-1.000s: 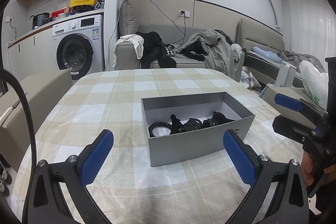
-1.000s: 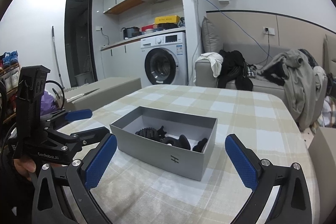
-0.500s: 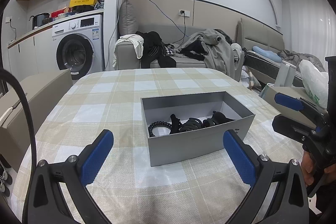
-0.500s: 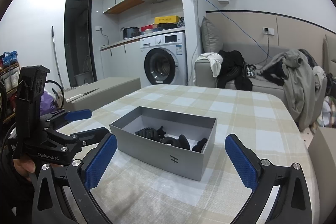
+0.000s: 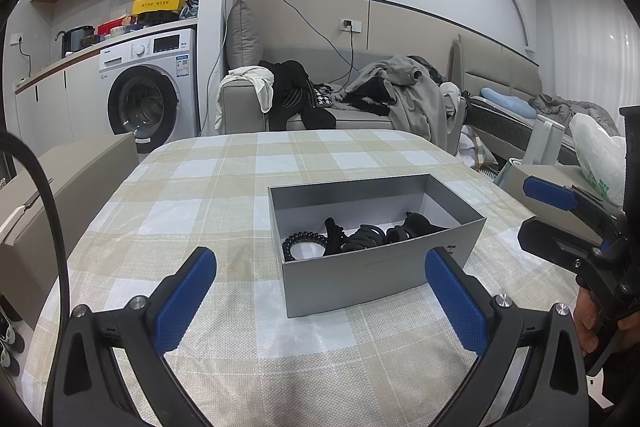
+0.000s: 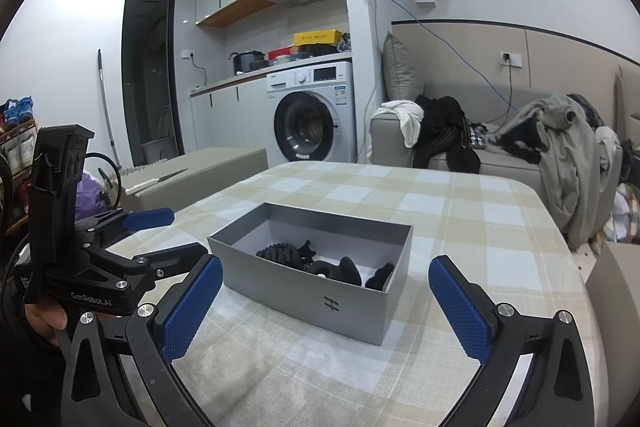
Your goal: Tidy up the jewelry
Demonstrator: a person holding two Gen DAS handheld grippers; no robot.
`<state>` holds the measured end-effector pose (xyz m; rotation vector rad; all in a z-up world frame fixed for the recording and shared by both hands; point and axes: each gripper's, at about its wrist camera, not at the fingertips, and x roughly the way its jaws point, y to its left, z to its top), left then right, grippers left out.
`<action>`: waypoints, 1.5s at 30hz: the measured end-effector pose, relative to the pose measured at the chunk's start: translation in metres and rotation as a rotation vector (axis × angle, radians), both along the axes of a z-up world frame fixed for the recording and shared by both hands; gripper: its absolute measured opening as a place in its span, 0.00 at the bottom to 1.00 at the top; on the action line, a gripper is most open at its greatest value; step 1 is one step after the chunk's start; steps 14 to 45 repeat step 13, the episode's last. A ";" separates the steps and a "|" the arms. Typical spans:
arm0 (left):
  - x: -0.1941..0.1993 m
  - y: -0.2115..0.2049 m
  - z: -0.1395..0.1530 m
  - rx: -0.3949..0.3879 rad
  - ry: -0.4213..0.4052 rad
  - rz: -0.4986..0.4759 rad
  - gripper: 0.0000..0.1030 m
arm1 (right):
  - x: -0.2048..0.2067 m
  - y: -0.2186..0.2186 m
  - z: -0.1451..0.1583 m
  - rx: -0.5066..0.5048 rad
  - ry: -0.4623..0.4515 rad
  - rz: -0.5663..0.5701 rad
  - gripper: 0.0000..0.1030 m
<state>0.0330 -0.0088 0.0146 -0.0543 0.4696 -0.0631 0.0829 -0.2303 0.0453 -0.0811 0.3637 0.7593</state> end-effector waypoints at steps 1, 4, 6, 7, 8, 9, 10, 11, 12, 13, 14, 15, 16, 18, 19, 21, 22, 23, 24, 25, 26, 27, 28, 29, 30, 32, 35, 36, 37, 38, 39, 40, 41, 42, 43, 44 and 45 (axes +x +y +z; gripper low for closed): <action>0.000 0.000 0.000 0.001 0.000 0.001 0.99 | 0.000 0.000 0.000 0.000 0.000 0.001 1.00; 0.000 0.000 0.001 0.002 -0.001 0.001 0.99 | 0.000 0.000 0.000 0.000 0.000 0.001 1.00; 0.000 0.000 0.001 0.002 -0.002 0.000 0.99 | 0.000 0.000 0.000 0.000 0.000 0.001 1.00; 0.000 0.000 0.001 0.002 -0.003 0.002 0.99 | 0.000 0.000 0.000 0.000 0.000 0.001 1.00; -0.001 0.000 0.002 0.001 -0.005 0.003 0.99 | 0.000 0.000 0.000 0.000 0.000 0.001 1.00; -0.001 0.001 0.003 0.000 -0.007 0.003 0.99 | 0.000 0.000 0.000 0.000 0.000 0.001 1.00; -0.001 0.001 0.003 -0.001 -0.007 0.005 0.99 | 0.000 0.000 0.000 0.000 0.000 0.001 1.00; 0.000 0.002 0.004 -0.003 -0.006 0.006 0.99 | 0.000 0.000 0.000 0.000 0.000 0.001 1.00; 0.001 0.002 0.004 -0.004 -0.004 0.007 0.99 | 0.000 0.000 0.000 -0.001 0.000 0.001 1.00; 0.002 0.003 0.004 -0.006 -0.002 0.010 0.99 | 0.000 0.000 0.000 0.000 0.000 0.000 1.00; 0.002 0.003 0.004 -0.006 -0.002 0.010 0.99 | 0.000 0.000 0.000 0.000 0.000 0.000 1.00; 0.002 0.003 0.004 -0.006 -0.002 0.010 0.99 | 0.000 0.000 0.000 0.000 0.000 0.000 1.00; 0.002 0.003 0.004 -0.006 -0.002 0.010 0.99 | 0.000 0.000 0.000 0.000 0.000 0.000 1.00; 0.002 0.003 0.004 -0.006 -0.002 0.010 0.99 | 0.000 0.000 0.000 0.000 0.000 0.000 1.00; 0.002 0.003 0.004 -0.006 -0.002 0.010 0.99 | 0.000 0.000 0.000 0.000 0.000 0.000 1.00; 0.002 0.003 0.004 -0.006 -0.002 0.010 0.99 | 0.000 0.000 0.000 0.000 0.000 0.000 1.00; 0.002 0.003 0.004 -0.006 -0.002 0.010 0.99 | 0.000 0.000 0.000 0.000 0.000 0.000 1.00; 0.002 0.003 0.004 -0.006 -0.002 0.010 0.99 | 0.000 0.000 0.000 0.000 0.000 0.000 1.00; 0.002 0.003 0.004 -0.006 -0.002 0.010 0.99 | 0.000 0.000 0.000 0.000 0.000 0.000 1.00; 0.002 0.003 0.004 -0.006 -0.002 0.010 0.99 | 0.000 0.000 0.000 0.000 0.000 0.000 1.00; 0.002 0.003 0.004 -0.006 -0.002 0.010 0.99 | 0.000 0.000 0.000 0.000 0.000 0.000 1.00; 0.002 0.003 0.004 -0.006 -0.002 0.010 0.99 | 0.000 0.000 0.000 0.000 0.000 0.000 1.00; 0.002 0.003 0.004 -0.006 -0.002 0.010 0.99 | 0.000 0.000 0.000 0.000 0.000 0.000 1.00; 0.002 0.003 0.004 -0.006 -0.002 0.010 0.99 | 0.000 0.000 0.000 0.000 0.000 0.000 1.00; 0.002 0.003 0.004 -0.006 -0.002 0.010 0.99 | 0.000 0.000 0.000 0.000 0.000 0.000 1.00; 0.002 0.003 0.004 -0.006 -0.002 0.010 0.99 | 0.000 0.000 0.000 0.000 0.000 0.000 1.00; 0.002 0.003 0.004 -0.006 -0.002 0.010 0.99 | 0.000 0.000 0.000 0.000 0.000 0.000 1.00; 0.002 0.003 0.004 -0.006 -0.002 0.010 0.99 | 0.000 0.000 0.000 0.000 0.000 0.000 1.00; 0.002 0.003 0.004 -0.006 -0.002 0.010 0.99 | 0.000 0.000 0.000 0.000 0.000 0.000 1.00; 0.002 0.003 0.004 -0.006 -0.002 0.010 0.99 | 0.000 0.000 0.000 0.000 0.000 0.000 1.00; 0.002 0.003 0.004 -0.006 -0.002 0.010 0.99 | 0.000 0.000 0.000 0.000 0.000 0.000 1.00; 0.002 0.003 0.004 -0.006 -0.002 0.010 0.99 | 0.000 0.000 0.000 0.000 0.000 0.000 1.00; 0.002 0.003 0.004 -0.006 -0.002 0.010 0.99 | 0.000 0.000 0.000 0.000 0.000 0.000 1.00; 0.002 0.003 0.004 -0.006 -0.002 0.010 0.99 | 0.000 0.000 0.000 0.000 0.000 0.000 1.00; 0.002 0.003 0.004 -0.006 -0.002 0.010 0.99 | 0.000 0.000 0.000 0.000 0.000 0.000 1.00; 0.002 0.003 0.004 -0.006 -0.002 0.010 0.99 | 0.000 0.000 0.000 0.000 0.000 0.000 1.00; 0.002 0.003 0.004 -0.006 -0.002 0.010 0.99 | 0.000 0.000 0.000 0.000 0.000 0.000 1.00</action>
